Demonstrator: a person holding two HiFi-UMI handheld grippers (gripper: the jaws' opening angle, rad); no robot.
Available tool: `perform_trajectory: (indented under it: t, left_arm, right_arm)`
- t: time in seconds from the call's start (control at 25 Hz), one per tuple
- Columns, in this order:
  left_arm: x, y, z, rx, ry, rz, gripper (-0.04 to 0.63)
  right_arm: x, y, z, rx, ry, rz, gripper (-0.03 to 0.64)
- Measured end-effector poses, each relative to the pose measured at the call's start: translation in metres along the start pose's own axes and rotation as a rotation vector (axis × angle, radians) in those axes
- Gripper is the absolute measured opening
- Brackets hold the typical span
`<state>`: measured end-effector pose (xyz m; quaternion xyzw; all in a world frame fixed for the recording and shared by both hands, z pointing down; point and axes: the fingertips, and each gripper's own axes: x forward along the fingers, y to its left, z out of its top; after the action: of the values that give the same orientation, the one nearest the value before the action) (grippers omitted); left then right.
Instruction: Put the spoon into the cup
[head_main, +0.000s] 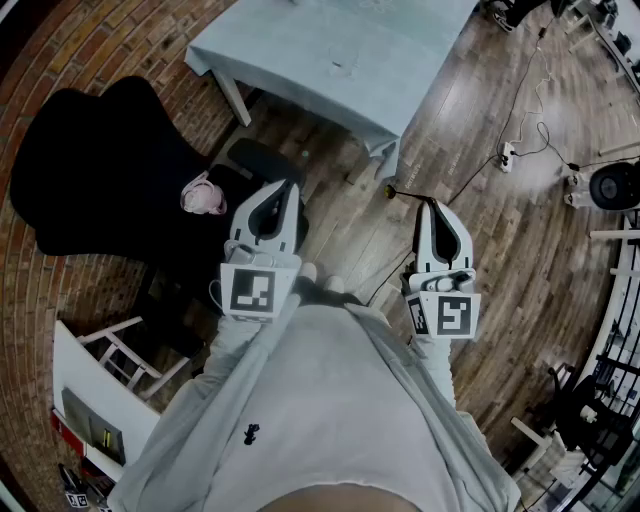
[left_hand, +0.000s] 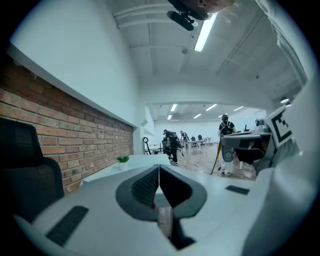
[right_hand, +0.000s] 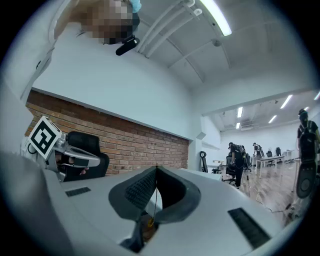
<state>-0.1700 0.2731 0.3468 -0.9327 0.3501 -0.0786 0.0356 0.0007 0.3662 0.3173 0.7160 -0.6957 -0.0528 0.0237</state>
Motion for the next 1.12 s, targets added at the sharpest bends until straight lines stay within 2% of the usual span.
perform_trajectory:
  t: [0.24,0.4,0.68,0.88,1.12]
  left_arm:
    - [0.008,-0.008,0.004,-0.033,0.018,0.04,0.02]
    - [0.009,-0.015,0.004,-0.018,0.006,0.057,0.02]
    - [0.025,-0.021,-0.006,-0.04,0.048,0.097,0.02]
    - [0.06,-0.004,-0.006,-0.05,0.033,0.119,0.02]
    - [0.123,0.038,0.0,-0.03,0.003,0.136,0.02]
  right_arm:
    - [-0.001,-0.015,-0.002,0.017,0.004,0.006,0.02]
    - [-0.007,-0.024,-0.007,0.027,-0.005,0.014,0.02]
    - [0.0,-0.046,-0.027,0.058,0.015,0.027,0.02]
    - [0.038,-0.063,-0.037,0.062,0.023,0.048,0.02]
    - [0.117,-0.081,-0.034,0.033,0.028,0.089,0.02]
